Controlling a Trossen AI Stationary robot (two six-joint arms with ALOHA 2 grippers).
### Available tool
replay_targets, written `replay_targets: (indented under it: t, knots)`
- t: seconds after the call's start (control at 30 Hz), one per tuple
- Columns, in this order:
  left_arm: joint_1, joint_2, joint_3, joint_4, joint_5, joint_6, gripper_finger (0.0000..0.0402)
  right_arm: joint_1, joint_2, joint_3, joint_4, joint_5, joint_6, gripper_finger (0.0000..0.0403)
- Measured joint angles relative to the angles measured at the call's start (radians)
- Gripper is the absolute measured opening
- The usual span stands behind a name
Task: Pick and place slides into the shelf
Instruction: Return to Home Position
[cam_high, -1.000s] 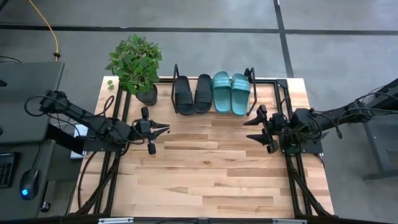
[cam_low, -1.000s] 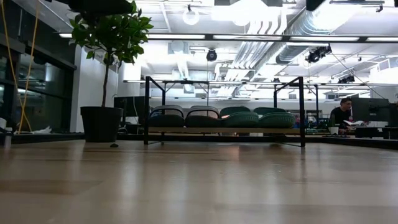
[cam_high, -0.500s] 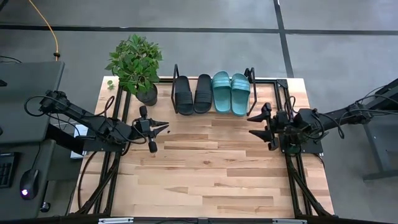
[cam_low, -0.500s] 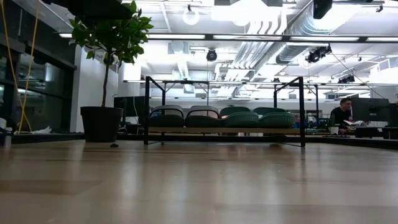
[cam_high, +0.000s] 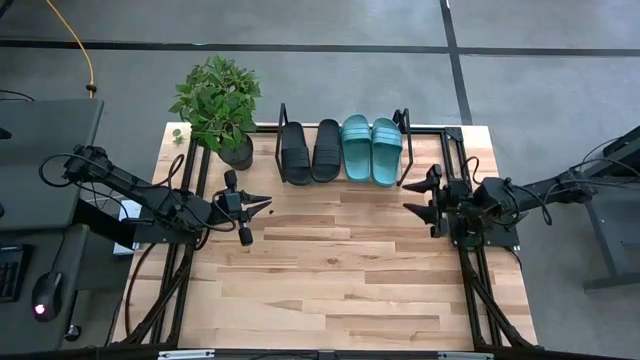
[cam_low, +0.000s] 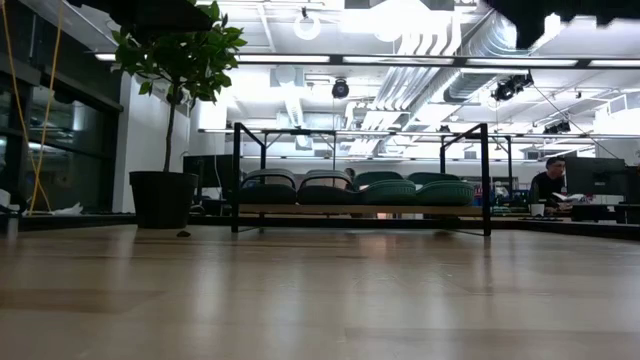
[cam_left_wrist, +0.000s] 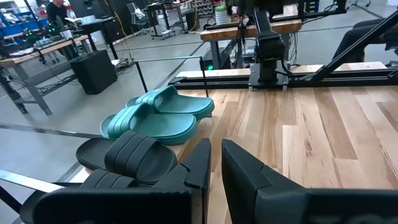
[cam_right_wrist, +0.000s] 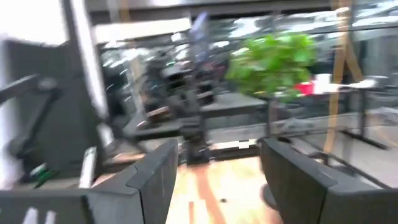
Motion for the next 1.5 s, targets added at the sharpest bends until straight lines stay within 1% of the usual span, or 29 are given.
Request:
replay_targets:
  t: [0.07,0.1,0.2,0.3,0.43,0.8,0.9,1.07,1.17,1.37,1.5]
  knots:
    - [0.0,0.0,0.0,0.0,0.0,0.0,0.0028,-0.017,-0.044,-0.056,0.055,0.037,0.023,0.0223]
    - [0.0,0.0,0.0,0.0,0.001,-0.001,0.0028,-0.025,-0.069,-0.074,0.077,0.03,0.026,0.0223]
    - [0.0,0.0,0.0,0.0,0.001,-0.001,0.0028,-0.045,-0.151,-0.102,0.082,-0.053,0.016,0.0223]
    - [0.0,0.0,0.0,0.0,0.001,-0.001,0.0028,-0.062,-0.224,-0.105,0.013,-0.085,0.022,0.0223]
    - [0.0,0.0,0.0,0.001,0.001,-0.001,0.0028,-0.064,-0.275,-0.106,-0.069,-0.09,0.027,0.0223]
    - [0.0,0.0,-0.009,0.023,0.011,-0.019,0.0028,-0.064,-0.277,-0.106,-0.09,-0.1,0.007,0.0223]
    - [0.0,0.0,-0.062,0.104,0.011,-0.014,0.0028,-0.064,-0.277,-0.106,-0.102,-0.119,0.007,0.0223]
    - [0.0,0.0,-0.159,0.31,0.01,0.061,0.0028,-0.064,-0.277,-0.106,-0.102,-0.136,0.006,0.0223]
    - [0.0,0.0,-0.199,0.401,0.015,0.096,0.0028,-0.064,-0.277,-0.106,-0.115,-0.136,0.002,0.0223]
    - [0.001,0.0,-0.245,0.426,0.046,0.11,0.0028,-0.064,-0.277,-0.106,-0.125,-0.136,0.003,0.0223]
    - [0.005,0.0,-0.274,0.468,0.12,0.12,0.0028,-0.064,-0.277,-0.106,-0.124,-0.136,0.006,0.0223]
